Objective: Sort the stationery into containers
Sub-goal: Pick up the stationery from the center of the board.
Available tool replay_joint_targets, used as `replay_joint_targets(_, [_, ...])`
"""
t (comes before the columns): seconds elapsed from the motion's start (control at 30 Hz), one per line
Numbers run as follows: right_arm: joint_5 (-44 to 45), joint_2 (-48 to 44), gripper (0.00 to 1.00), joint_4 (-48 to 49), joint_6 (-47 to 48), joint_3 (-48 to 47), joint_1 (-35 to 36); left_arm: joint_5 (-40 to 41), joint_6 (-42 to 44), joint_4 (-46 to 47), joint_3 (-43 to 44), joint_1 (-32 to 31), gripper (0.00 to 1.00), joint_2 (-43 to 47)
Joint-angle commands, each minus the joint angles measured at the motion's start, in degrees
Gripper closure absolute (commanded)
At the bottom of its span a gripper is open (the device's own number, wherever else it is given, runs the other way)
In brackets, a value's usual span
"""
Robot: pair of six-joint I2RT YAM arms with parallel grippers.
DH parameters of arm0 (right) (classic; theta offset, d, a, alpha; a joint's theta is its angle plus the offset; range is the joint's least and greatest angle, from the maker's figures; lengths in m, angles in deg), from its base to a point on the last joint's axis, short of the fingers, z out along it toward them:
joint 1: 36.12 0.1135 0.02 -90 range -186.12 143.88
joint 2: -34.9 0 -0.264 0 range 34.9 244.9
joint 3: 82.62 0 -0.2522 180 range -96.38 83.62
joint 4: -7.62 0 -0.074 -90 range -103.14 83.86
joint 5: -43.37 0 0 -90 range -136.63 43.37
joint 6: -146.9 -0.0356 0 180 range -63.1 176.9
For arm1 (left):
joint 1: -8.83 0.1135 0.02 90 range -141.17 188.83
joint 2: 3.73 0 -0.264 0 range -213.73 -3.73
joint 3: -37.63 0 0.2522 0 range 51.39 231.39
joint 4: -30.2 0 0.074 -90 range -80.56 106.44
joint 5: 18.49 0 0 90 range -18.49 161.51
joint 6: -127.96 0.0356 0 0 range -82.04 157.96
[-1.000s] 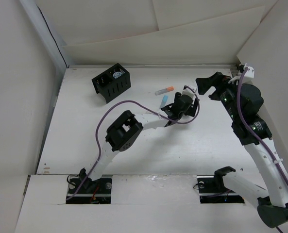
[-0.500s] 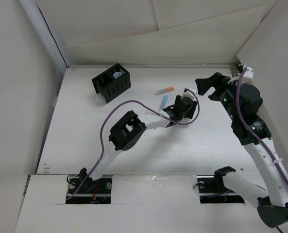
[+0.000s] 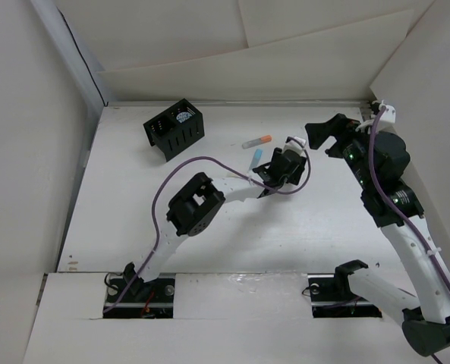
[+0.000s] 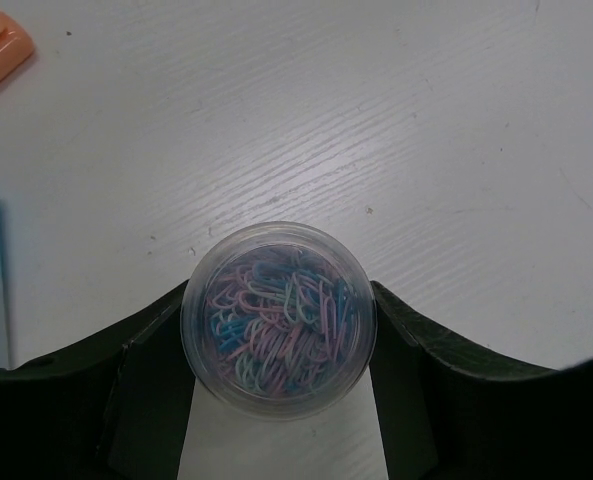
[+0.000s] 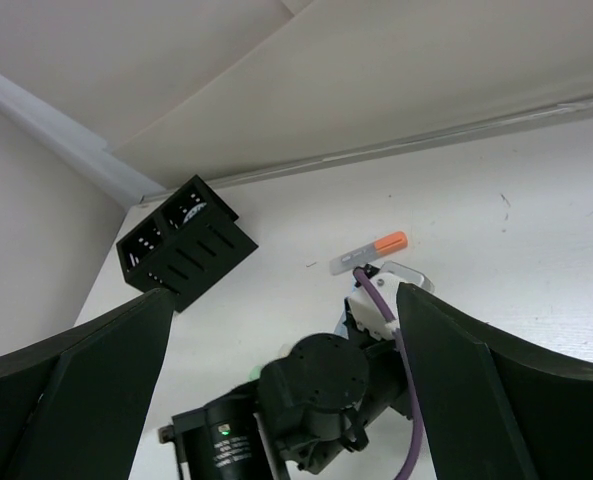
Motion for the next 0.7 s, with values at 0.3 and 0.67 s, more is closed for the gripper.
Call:
replay_joint_targets(0.3, [3.6, -5.4, 0.01, 6.1, -1.9, 6.7, 0.5, -4.0, -7.5, -0.6, -1.6, 17.9, 0.58, 21.5])
replay_joint_targets(0.67, [-3.8, 2.6, 0.71, 13.9, -4.2, 14.3, 0.5, -3.4, -10.7, -9.9, 7.4, 37.0, 0.58, 20.8])
